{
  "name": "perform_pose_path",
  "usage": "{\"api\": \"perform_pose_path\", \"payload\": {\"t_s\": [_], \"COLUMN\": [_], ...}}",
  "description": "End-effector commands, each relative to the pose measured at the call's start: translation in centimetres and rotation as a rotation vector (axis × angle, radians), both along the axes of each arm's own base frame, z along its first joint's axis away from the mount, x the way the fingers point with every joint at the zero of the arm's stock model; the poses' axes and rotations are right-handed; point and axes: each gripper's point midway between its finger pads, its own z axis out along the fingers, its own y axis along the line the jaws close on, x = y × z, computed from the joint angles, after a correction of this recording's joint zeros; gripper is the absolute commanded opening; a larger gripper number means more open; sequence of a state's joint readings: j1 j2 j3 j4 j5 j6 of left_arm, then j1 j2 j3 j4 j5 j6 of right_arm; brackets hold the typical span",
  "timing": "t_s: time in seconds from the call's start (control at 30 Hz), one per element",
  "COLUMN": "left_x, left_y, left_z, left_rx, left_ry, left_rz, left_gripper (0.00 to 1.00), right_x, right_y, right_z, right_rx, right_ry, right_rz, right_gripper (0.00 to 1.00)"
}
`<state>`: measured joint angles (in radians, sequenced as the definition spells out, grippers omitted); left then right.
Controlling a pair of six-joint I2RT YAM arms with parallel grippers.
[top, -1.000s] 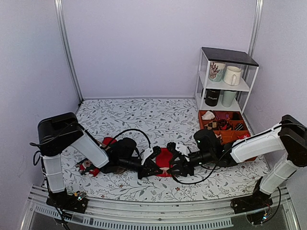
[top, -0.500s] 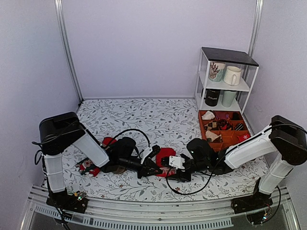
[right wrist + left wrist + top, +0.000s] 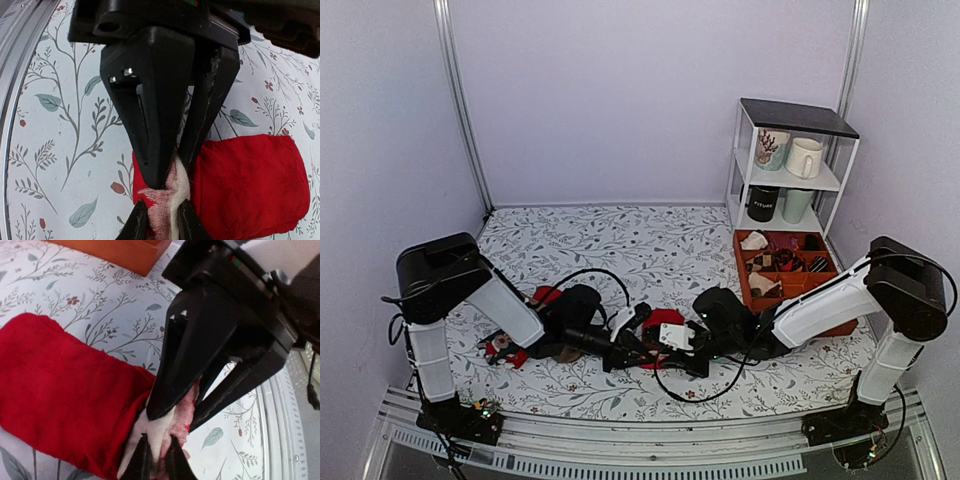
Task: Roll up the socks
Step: Roll a pair of socks at the center of the board.
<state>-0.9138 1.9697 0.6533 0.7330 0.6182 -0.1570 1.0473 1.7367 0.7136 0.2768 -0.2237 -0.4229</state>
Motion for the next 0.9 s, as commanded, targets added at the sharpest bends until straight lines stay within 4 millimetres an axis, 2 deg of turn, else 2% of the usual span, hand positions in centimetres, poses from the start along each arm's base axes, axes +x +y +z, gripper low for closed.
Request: {"api": "perform_pose_path", "payload": {"t_s": [0.0,0.1,0.2,0.27,0.3,0.33,0.47,0.57,0.63,0.77,0.87], "left_x": [-4.4,-3.2,-2.6,-2.2,-2.1,-2.1,-1.9,-1.0,-0.4,-0.5,0.1], "left_y": [6.2,5.2,4.9,4.9,5.0,5.3,5.0,5.1,5.2,5.7,5.8], "left_z": [-6.7,-4.0,-1.8,-0.3,0.2,0.6,3.0,5.2,6.8,10.4,10.5], "left_rx": [0.356,0.305,0.260,0.225,0.212,0.205,0.136,0.073,0.036,-0.089,-0.090], "left_ry": [0.224,0.134,0.033,-0.050,-0.093,-0.138,-0.386,-0.528,-0.592,-0.719,-0.742], "left_rz": [0.021,0.013,-0.007,-0.005,-0.006,-0.005,0.011,0.076,0.115,0.160,0.180], "left_gripper": [0.17,0.44,0.51,0.67,0.79,0.97,0.99,0.99,1.00,0.99,0.99], "right_x": [-1.1,-1.6,-2.3,-2.9,-3.1,-3.4,-4.4,-4.5,-4.1,-3.9,-3.8], "right_y": [-1.5,-2.1,-2.4,-2.3,-2.4,-2.4,-2.6,-2.9,-3.5,-3.6,-3.4], "right_z": [-4.7,-6.1,-6.9,-7.1,-7.2,-7.2,-7.0,-7.0,-7.5,-7.6,-7.6], "right_rx": [-0.131,-0.151,-0.164,-0.180,-0.195,-0.207,-0.260,-0.268,-0.282,-0.295,-0.299], "right_ry": [0.156,0.240,0.336,0.420,0.451,0.499,0.680,0.762,0.794,0.814,0.840], "right_rz": [-0.083,-0.125,-0.140,-0.131,-0.130,-0.125,-0.107,-0.126,-0.161,-0.186,-0.198], "right_gripper": [0.17,0.14,0.13,0.13,0.13,0.13,0.12,0.13,0.13,0.13,0.13]}}
